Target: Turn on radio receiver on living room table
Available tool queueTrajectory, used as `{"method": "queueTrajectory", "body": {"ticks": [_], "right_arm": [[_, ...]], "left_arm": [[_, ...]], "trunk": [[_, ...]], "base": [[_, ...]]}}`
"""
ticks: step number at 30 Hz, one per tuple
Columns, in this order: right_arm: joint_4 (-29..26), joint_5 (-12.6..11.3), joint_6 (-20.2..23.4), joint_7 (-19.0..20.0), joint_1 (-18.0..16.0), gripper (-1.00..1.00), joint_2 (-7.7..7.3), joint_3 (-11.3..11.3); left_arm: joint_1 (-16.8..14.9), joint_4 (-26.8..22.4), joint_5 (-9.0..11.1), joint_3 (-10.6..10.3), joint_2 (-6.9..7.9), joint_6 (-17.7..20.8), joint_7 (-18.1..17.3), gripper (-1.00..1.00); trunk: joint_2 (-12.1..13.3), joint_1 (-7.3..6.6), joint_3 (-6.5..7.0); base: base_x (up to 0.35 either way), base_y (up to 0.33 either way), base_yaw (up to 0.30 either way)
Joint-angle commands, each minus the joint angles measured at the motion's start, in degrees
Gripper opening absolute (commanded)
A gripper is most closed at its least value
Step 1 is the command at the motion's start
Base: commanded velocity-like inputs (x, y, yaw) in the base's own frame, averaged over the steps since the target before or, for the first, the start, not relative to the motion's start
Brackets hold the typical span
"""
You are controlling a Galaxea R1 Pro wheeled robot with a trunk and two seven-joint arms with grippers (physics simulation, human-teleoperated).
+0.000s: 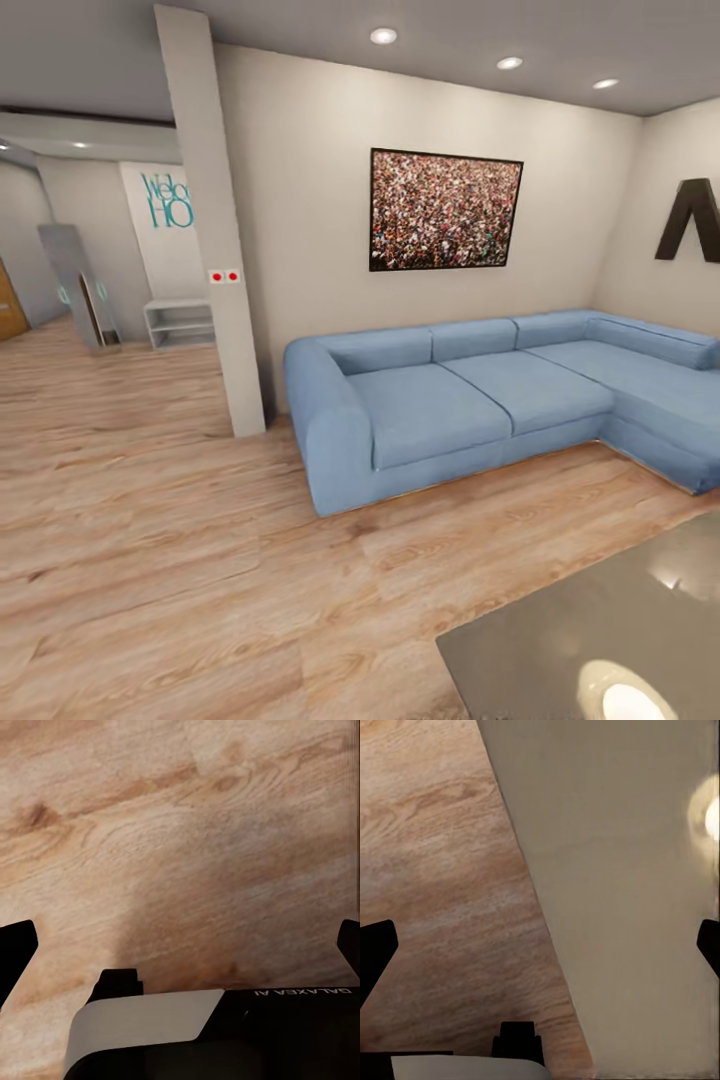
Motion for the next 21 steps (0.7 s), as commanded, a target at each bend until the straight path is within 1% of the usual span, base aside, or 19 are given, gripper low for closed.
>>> {"method": "queueTrajectory", "body": {"ticks": [1,21], "right_arm": [[0.0,0.0,0.0,0.0,0.0,1.0,0.0,0.0],[0.0,0.0,0.0,0.0,0.0,1.0,-0.03,0.0]], "left_arm": [[0.0,0.0,0.0,0.0,0.0,0.0,0.0,1.0],[0.0,0.0,0.0,0.0,0.31,0.0,0.1,1.0]], "trunk": [[0.0,0.0,0.0],[0.0,0.0,0.0]], "base": [[0.0,0.0,-0.278],[0.0,0.0,-0.278]]}}
